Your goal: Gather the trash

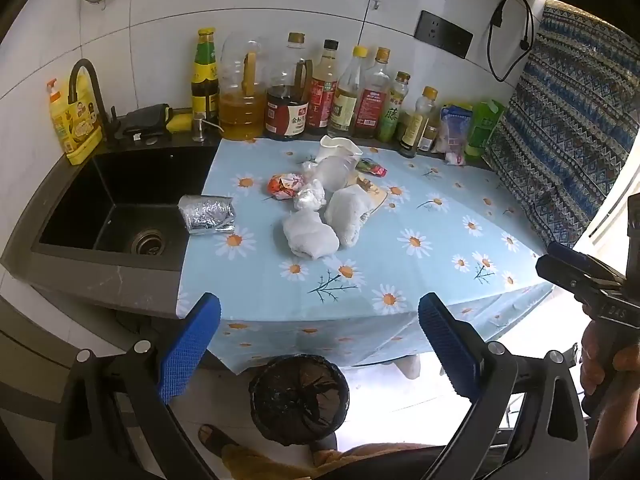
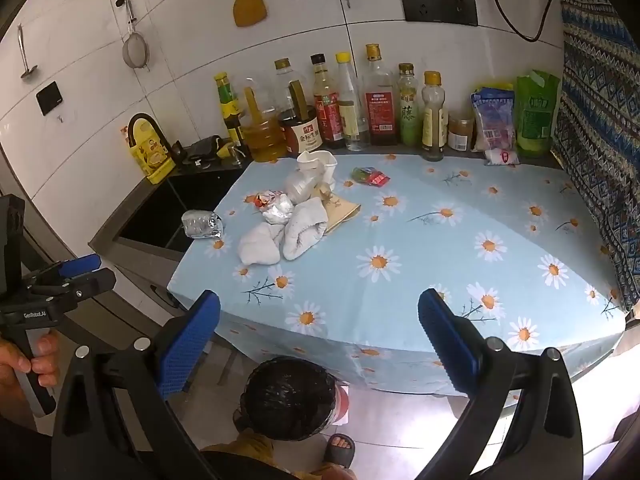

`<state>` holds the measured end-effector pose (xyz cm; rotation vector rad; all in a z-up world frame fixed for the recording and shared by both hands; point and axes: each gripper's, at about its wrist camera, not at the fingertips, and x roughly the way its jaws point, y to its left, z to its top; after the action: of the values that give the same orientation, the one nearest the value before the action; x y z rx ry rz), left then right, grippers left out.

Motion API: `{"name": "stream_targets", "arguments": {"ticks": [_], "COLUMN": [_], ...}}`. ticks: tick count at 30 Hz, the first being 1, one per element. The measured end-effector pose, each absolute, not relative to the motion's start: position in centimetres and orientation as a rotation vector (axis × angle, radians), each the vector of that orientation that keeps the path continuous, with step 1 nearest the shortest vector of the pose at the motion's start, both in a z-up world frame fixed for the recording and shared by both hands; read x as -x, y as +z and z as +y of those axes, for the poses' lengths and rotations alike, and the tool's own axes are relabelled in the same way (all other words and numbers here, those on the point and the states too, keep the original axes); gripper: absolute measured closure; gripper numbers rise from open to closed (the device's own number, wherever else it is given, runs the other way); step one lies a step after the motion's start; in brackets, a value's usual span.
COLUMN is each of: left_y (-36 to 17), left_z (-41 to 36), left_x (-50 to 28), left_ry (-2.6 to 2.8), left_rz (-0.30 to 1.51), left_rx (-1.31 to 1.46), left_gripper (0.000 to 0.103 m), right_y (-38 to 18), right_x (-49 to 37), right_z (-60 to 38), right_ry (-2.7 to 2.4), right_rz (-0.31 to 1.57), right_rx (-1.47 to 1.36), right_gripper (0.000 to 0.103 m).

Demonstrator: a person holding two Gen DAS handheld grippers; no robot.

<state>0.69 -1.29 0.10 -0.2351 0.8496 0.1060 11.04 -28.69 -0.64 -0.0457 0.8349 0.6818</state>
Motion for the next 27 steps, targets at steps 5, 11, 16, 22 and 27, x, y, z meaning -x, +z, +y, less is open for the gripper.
{"name": "stream_targets", "arguments": {"ticks": [5,11,16,22,27], "left_y": [0.2,0.3,0.7,1.1,1.2], "left_z": [-1.4,-1.1,-1.3,-1.9,-2.0], "left_x": [-0.4,-0.3,0.0,0.4,0.5], "left_ry": [0.106,0.114,0.123,0.131,0.137], "left_rz": [0.857,0.86,0.86,0.859,0.859], "left_rx": [0.231,0.24,0.247,0.238,0.241], "left_gripper": [0.007,0.007,0.007,0.007,0.007], "right_y": [-0.8,-0.5,-0.5,-0.5,-0.4], "right_x": [-11.2,-11.1,-11.2,-11.2,-11.1], "right_z": [-28.4,-28.2,-28.2,-28.2,-28.1], "right_ry": [0.692,0.703,0.718,0.734,0.74], "right_rz": [0.836,0.831,0.836,0.832,0.831], "right_rx": [0.049,0.055,0.054,0.058,0.056], "right_gripper": [0.005,0.005,0.005,0.005,0.005]}}
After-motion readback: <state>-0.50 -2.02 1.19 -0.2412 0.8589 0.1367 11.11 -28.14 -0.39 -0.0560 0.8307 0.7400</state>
